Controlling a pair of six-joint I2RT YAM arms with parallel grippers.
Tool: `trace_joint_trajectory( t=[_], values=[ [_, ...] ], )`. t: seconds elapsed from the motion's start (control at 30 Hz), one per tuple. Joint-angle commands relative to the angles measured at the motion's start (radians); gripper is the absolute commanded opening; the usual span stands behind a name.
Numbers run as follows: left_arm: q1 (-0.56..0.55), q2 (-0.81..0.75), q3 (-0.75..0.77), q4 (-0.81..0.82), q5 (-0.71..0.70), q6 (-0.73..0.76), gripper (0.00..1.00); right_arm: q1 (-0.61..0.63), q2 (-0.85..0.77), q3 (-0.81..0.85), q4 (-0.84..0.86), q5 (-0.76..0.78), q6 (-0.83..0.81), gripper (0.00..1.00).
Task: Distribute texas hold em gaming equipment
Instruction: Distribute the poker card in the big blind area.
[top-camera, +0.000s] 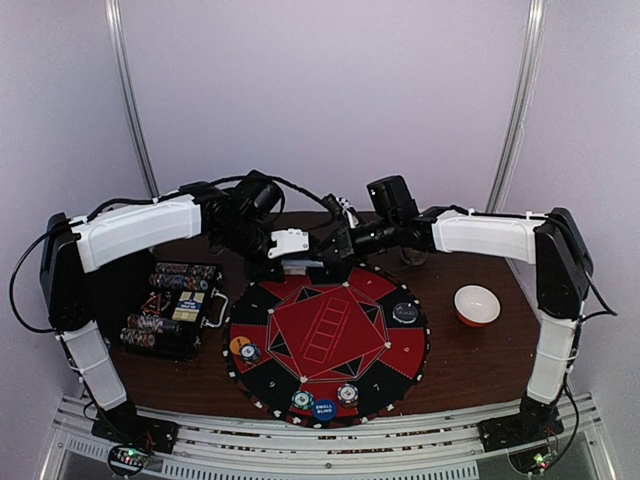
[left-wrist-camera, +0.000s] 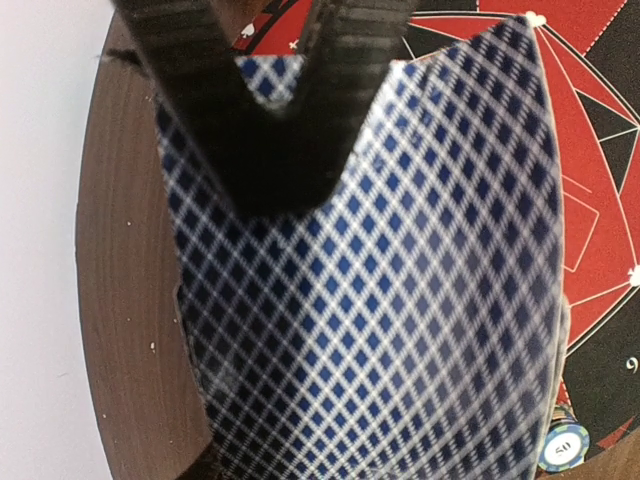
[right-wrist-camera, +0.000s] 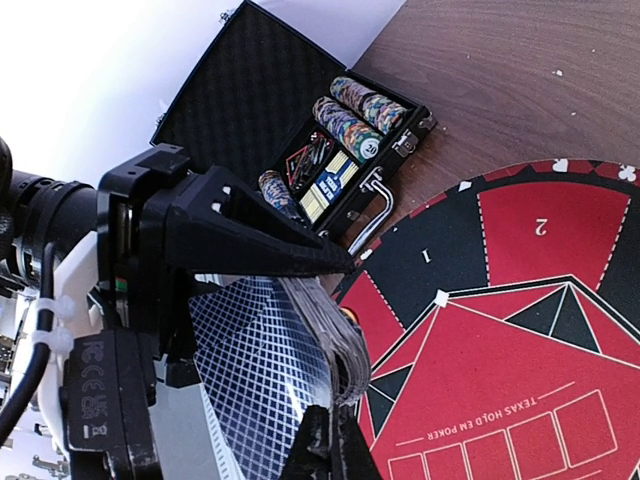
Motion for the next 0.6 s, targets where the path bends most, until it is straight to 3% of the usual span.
trace_joint_trajectory(
  t=[0.0, 0.57],
  values=[
    [0.008, -0.035, -0.014, 0.040, -0.005, -0.006, 0.45, -0.014, -0.054, 0.049, -0.099, 0.038, -0.067, 0.00],
    [0.010, -0.078, -0.060, 0.081, -0.015, -0.032, 0.45, -0.103, -0.221, 0.031, -0.200, 0.075, -0.160, 0.00]
  ],
)
